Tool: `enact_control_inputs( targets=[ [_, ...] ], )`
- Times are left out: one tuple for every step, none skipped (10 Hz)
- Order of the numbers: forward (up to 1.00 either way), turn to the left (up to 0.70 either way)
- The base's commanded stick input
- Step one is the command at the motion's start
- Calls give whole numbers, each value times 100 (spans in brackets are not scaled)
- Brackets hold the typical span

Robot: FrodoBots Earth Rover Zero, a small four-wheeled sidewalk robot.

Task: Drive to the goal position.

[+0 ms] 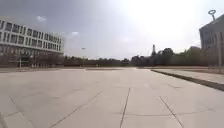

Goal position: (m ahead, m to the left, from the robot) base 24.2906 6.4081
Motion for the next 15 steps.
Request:
enact_control_inputs(
  targets=[
    [70, 2],
    [70, 2],
    [70, 2],
    [70, 2],
    [70, 2],
    [70, 2],
    [70, 2],
    [70, 2],
    [70, 2],
    [70, 2],
    [70, 2],
    [70, 2],
    [70, 2],
    [70, 2],
    [70, 2]
  ],
)
